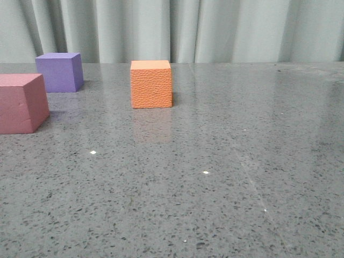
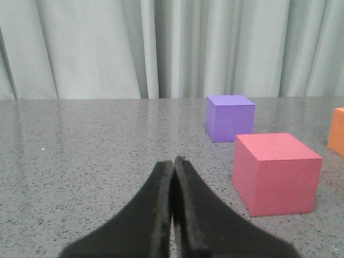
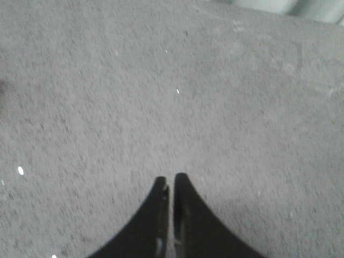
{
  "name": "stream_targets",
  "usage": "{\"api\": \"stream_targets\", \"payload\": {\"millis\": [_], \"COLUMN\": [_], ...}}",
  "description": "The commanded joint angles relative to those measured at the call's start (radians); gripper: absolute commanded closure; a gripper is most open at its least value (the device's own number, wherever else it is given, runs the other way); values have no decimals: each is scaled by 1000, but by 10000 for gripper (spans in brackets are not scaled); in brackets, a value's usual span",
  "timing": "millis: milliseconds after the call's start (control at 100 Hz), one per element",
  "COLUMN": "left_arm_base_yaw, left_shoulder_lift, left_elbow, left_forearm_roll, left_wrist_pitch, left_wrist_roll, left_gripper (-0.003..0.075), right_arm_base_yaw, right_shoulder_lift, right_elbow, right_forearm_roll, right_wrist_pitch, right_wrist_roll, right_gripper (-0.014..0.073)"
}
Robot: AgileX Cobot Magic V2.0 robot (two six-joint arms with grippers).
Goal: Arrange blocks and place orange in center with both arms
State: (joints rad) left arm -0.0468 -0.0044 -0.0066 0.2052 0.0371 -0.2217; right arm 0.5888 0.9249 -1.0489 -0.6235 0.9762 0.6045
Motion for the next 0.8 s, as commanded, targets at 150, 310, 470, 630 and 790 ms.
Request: {"api": "stream_targets", "payload": {"millis": [150,310,470,630,790], "left_arm_base_yaw": [-5,-5,-5,-5,-5], "left_shoulder_lift": [-32,-32,-32,-32,-32], "left_elbow": [56,56,56,56,56], "left_forearm_roll": [-7,-7,-7,-7,-7], "left_wrist_pitch": [-77,-77,-77,-77,-77], "left_wrist_roll": [-3,-3,-3,-3,-3], "left_gripper": [739,739,739,739,739], "right_arm_base_yaw": [-8,-8,-8,-8,-8], "right_shoulder_lift": [-186,-239,-241,-241,-249], "right_elbow": [129,139,139,139,183], "right_forearm_roll": [-28,-26,-26,-31,-62], "right_wrist_pitch": [-50,-38,-38,-38,-100], "right_wrist_roll": [5,5,5,5,3], "right_gripper": [657,659,661,661,661]}}
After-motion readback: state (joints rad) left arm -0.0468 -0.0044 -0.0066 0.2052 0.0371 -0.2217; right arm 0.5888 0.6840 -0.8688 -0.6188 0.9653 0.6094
